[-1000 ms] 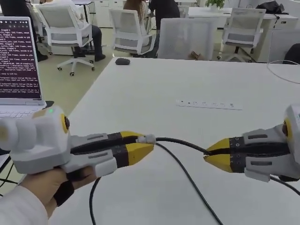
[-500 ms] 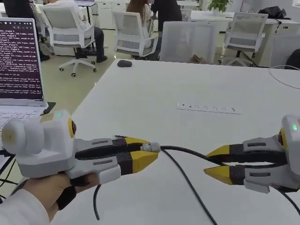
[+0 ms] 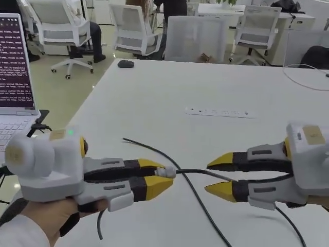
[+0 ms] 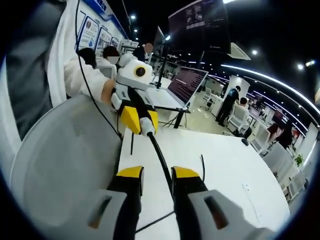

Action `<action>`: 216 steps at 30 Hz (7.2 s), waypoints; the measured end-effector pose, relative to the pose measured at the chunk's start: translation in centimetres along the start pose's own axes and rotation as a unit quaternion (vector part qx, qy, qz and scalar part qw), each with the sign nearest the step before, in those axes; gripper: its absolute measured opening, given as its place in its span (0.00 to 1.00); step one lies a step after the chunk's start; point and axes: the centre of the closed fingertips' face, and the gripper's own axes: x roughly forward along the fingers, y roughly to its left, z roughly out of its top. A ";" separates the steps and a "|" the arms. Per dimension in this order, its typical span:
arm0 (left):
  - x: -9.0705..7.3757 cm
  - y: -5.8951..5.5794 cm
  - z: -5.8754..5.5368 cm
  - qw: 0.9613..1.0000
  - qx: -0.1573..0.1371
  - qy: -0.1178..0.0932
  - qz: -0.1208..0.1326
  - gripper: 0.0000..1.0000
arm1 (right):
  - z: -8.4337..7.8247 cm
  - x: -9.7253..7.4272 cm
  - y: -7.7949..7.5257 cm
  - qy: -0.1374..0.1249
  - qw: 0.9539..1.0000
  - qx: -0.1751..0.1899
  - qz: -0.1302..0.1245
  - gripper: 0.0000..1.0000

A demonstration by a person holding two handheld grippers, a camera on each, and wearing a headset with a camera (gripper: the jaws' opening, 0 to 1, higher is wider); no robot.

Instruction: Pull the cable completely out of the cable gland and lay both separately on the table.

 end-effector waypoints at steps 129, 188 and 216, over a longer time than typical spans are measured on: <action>-0.2 -0.2 1.0 0.999 0.041 -0.007 0.007 0.16 | 2.7 2.1 0.0 -0.006 0.999 -0.034 0.010 0.06; -0.2 0.1 0.6 0.999 0.049 0.004 0.014 0.16 | -4.9 -0.8 -0.4 0.028 0.995 0.082 -0.042 0.06; -0.3 0.0 0.8 0.999 0.041 -0.004 0.009 0.16 | 2.5 2.2 0.2 -0.013 1.000 -0.014 -0.025 0.09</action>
